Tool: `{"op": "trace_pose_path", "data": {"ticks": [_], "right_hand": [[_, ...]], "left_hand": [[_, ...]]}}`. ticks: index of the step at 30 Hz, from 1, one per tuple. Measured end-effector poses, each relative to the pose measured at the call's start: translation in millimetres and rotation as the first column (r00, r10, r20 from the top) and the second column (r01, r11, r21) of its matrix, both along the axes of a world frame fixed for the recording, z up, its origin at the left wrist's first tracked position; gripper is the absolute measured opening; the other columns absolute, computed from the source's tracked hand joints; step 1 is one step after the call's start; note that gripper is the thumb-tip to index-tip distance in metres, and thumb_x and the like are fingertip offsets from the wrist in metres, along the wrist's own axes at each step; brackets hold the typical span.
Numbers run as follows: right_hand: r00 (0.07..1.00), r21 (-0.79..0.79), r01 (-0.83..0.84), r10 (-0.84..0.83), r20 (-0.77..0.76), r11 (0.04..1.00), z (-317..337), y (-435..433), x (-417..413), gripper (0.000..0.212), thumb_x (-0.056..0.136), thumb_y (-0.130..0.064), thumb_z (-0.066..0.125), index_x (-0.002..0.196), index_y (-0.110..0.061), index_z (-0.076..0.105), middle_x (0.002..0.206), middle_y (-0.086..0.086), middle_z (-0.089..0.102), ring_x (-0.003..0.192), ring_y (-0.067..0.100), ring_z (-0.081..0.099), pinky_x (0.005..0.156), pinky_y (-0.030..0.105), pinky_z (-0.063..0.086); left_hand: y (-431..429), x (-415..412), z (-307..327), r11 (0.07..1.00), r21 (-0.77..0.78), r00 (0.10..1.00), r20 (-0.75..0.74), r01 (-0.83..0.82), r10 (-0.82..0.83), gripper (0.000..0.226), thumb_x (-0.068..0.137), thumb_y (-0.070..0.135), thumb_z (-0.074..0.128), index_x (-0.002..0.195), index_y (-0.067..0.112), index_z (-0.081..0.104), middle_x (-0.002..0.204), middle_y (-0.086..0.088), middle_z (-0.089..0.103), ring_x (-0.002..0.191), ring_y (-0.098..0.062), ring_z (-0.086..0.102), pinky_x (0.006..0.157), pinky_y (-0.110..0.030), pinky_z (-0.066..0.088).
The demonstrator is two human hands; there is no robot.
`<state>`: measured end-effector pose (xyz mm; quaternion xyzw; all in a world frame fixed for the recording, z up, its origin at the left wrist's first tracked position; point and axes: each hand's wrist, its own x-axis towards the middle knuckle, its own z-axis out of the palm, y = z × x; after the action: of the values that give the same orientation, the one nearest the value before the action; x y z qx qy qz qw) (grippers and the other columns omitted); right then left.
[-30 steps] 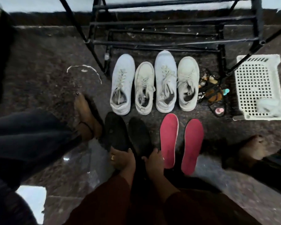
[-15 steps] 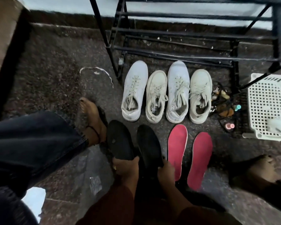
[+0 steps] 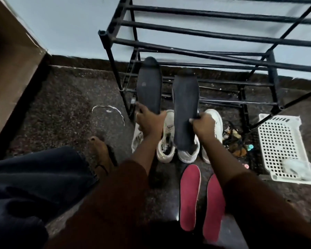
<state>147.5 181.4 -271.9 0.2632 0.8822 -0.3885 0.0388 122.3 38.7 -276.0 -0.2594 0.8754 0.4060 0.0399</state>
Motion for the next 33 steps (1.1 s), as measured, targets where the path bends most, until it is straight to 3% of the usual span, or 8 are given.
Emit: {"op": "trace_pose_path", "data": {"ticks": [8, 16, 19, 21, 23, 27, 29, 33], "right_hand": [[0.995, 0.103, -0.005, -0.005, 0.100, 0.995, 13, 16, -145, 0.039, 0.084, -0.025, 0.066, 0.115, -0.001, 0.059, 0.120, 0.015, 0.060, 0.114, 0.028, 0.055, 0.088, 0.027, 0.042], [0.997, 0.092, 0.009, -0.016, 0.075, 0.996, 15, 18, -146, 0.044, 0.084, -0.023, 0.067, 0.118, 0.002, 0.052, 0.122, 0.019, 0.057, 0.114, 0.030, 0.055, 0.086, 0.029, 0.043], [0.992, 0.102, 0.123, -0.124, 0.002, 0.987, 14, 24, -103, 0.028, 0.087, -0.019, 0.061, 0.105, 0.002, 0.060, 0.110, 0.021, 0.063, 0.103, 0.032, 0.059, 0.076, 0.030, 0.044], [0.978, 0.116, 0.208, -0.202, -0.057, 0.971, -2, 28, -53, 0.020, 0.087, -0.013, 0.057, 0.100, 0.002, 0.061, 0.102, 0.022, 0.064, 0.097, 0.033, 0.059, 0.073, 0.033, 0.042], [0.970, 0.124, 0.242, -0.238, -0.046, 0.962, -25, 27, 13, 0.021, 0.086, -0.013, 0.051, 0.093, 0.004, 0.061, 0.095, 0.025, 0.062, 0.092, 0.038, 0.058, 0.069, 0.036, 0.036], [0.961, 0.195, 0.218, -0.245, 0.127, 0.956, -74, 26, 155, 0.017, 0.084, -0.008, 0.055, 0.090, 0.006, 0.063, 0.093, 0.028, 0.060, 0.087, 0.040, 0.055, 0.075, 0.039, 0.038], [0.876, 0.210, 0.262, -0.323, 0.357, 0.942, -97, 31, 210, 0.027, 0.082, -0.014, 0.063, 0.102, 0.004, 0.059, 0.103, 0.027, 0.054, 0.094, 0.042, 0.053, 0.081, 0.039, 0.042], [0.689, 0.151, 0.252, -0.287, 0.666, 0.956, -130, 29, 275, 0.066, 0.078, -0.036, 0.070, 0.124, 0.000, 0.038, 0.124, 0.021, 0.040, 0.112, 0.038, 0.047, 0.095, 0.038, 0.039]], "left_hand": [[9, -125, 17, 0.975, -0.158, 0.987, 0.074, 0.155, -0.145, 0.103, 0.078, 0.049, 0.066, 0.149, 0.002, 0.008, 0.149, -0.018, 0.025, 0.135, -0.035, 0.027, 0.105, -0.047, 0.031], [23, -132, 10, 0.948, -0.270, 0.983, 0.116, 0.170, -0.143, 0.104, 0.079, 0.057, 0.061, 0.150, 0.006, 0.005, 0.154, -0.015, 0.016, 0.138, -0.036, 0.021, 0.109, -0.050, 0.020], [36, -98, 7, 0.931, -0.347, 0.983, -0.097, 0.114, -0.157, 0.085, 0.086, 0.051, 0.052, 0.150, 0.008, 0.016, 0.153, -0.018, 0.021, 0.135, -0.038, 0.025, 0.110, -0.050, 0.018], [51, -54, -3, 0.929, -0.363, 0.924, -0.326, 0.073, -0.200, 0.068, 0.087, 0.040, 0.051, 0.144, 0.008, 0.034, 0.143, -0.022, 0.039, 0.125, -0.041, 0.040, 0.105, -0.046, 0.029], [66, 0, -21, 0.940, -0.327, 0.891, -0.394, 0.094, -0.226, 0.058, 0.082, 0.031, 0.055, 0.136, 0.012, 0.048, 0.133, -0.020, 0.050, 0.116, -0.040, 0.049, 0.099, -0.047, 0.037], [93, 117, -74, 0.906, -0.342, 0.938, -0.149, 0.249, -0.313, 0.064, 0.061, 0.027, 0.076, 0.122, 0.014, 0.058, 0.123, -0.015, 0.059, 0.104, -0.040, 0.058, 0.088, -0.050, 0.046], [101, 167, -96, 0.918, -0.238, 0.948, 0.079, 0.317, -0.307, 0.075, 0.061, 0.029, 0.080, 0.129, 0.013, 0.053, 0.130, -0.016, 0.054, 0.109, -0.041, 0.055, 0.091, -0.048, 0.043], [105, 237, -128, 0.928, -0.104, 0.793, 0.560, 0.357, -0.242, 0.097, 0.071, 0.051, 0.070, 0.147, 0.016, 0.022, 0.151, -0.008, 0.027, 0.132, -0.030, 0.033, 0.106, -0.040, 0.031]]}}
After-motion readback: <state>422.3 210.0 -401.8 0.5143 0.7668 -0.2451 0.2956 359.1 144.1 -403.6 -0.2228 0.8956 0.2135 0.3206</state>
